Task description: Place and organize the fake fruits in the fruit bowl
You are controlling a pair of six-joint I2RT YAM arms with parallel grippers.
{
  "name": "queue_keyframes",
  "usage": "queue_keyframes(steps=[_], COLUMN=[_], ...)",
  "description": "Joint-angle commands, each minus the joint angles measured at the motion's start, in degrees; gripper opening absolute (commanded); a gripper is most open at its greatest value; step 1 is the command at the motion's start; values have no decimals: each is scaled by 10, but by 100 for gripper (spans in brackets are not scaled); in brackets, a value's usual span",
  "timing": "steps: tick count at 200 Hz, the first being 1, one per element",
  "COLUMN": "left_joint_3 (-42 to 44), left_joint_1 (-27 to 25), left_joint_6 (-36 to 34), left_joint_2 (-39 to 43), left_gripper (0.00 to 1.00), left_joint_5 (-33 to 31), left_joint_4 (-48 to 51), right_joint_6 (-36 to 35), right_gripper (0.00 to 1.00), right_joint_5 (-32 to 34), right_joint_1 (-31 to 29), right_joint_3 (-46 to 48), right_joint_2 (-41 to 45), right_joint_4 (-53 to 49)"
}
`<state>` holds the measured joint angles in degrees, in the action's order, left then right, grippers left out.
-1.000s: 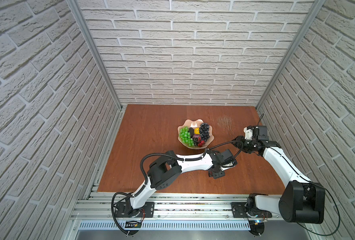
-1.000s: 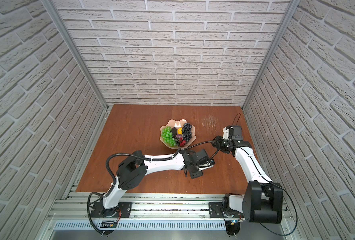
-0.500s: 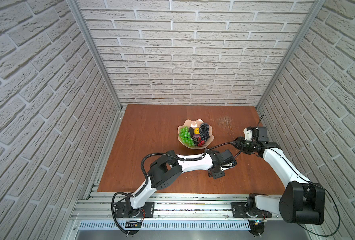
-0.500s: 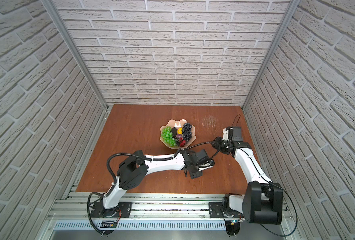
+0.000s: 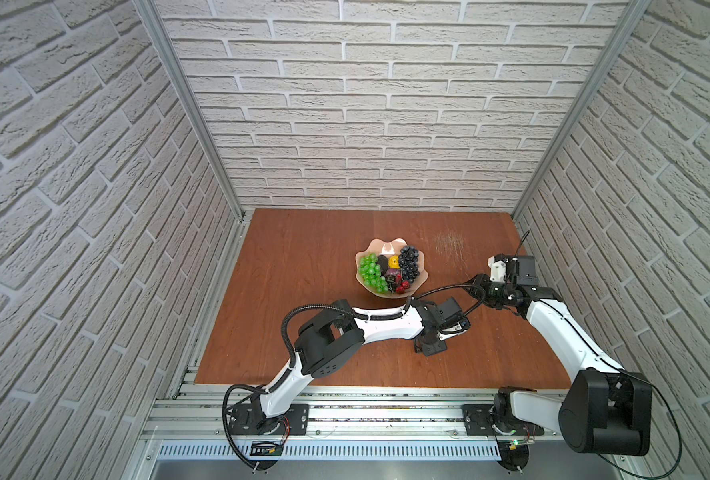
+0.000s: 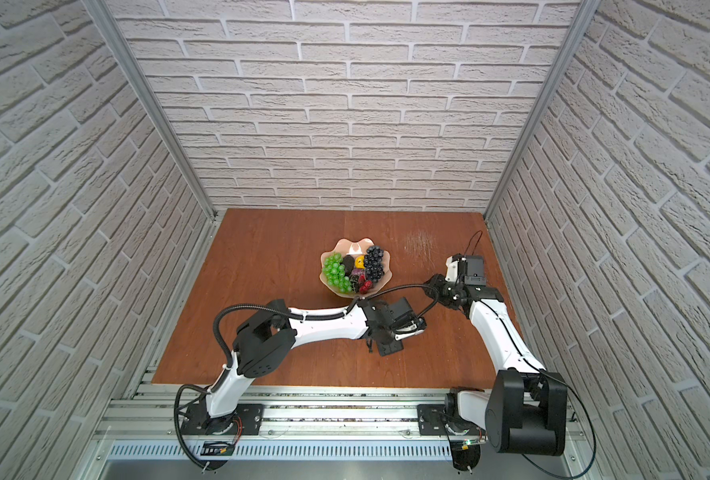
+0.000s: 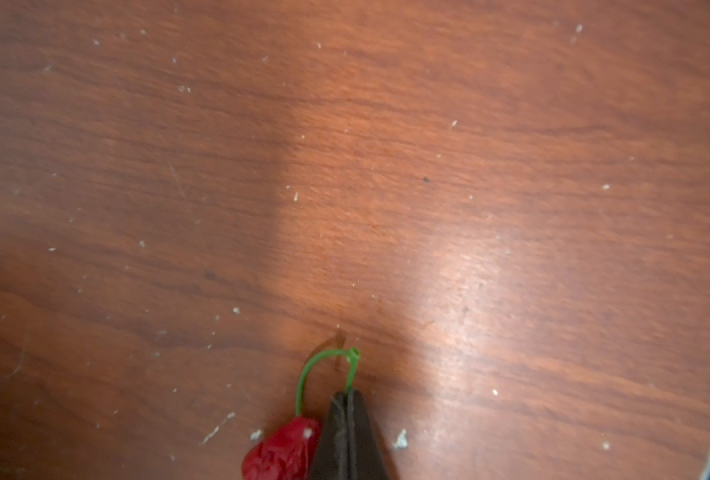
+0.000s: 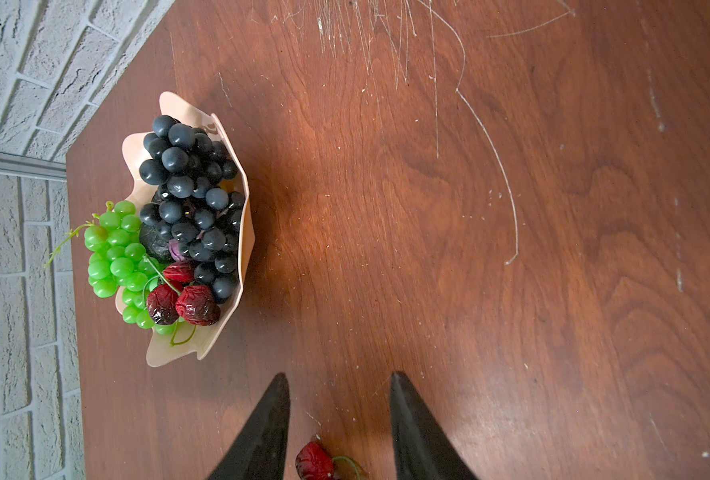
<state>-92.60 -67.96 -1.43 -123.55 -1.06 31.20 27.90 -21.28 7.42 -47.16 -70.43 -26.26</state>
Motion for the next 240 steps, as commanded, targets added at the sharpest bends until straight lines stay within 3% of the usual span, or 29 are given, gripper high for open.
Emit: queue_keyframes(steps=[1, 58, 119, 161, 191, 240], left_joint_3=[22, 86, 123, 69, 41, 32], left_joint_1=[12, 43, 156, 219, 235, 246], left_joint_6=[16, 65, 148, 151, 128, 111], left_joint_2=[52, 159, 259, 216, 181, 142], left_gripper=[0, 0, 0, 0, 0, 0], left_joint_5=[-5, 20, 93, 93, 55, 91], left_joint_4=[-29, -78, -136, -135, -139, -147], right_joint_6=[10, 18, 28, -1, -8, -13], right_gripper=[39, 38, 37, 37, 37, 37], right_joint_5=[-5, -6, -21, 26, 21, 33], right_joint_1=[3, 3, -3, -42, -57, -84], right_joint_3=[6, 10, -8, -30, -46, -54], right_joint_2=[18, 29, 34, 36, 15, 6], right_joint_4=[16, 23, 26, 3, 0, -1])
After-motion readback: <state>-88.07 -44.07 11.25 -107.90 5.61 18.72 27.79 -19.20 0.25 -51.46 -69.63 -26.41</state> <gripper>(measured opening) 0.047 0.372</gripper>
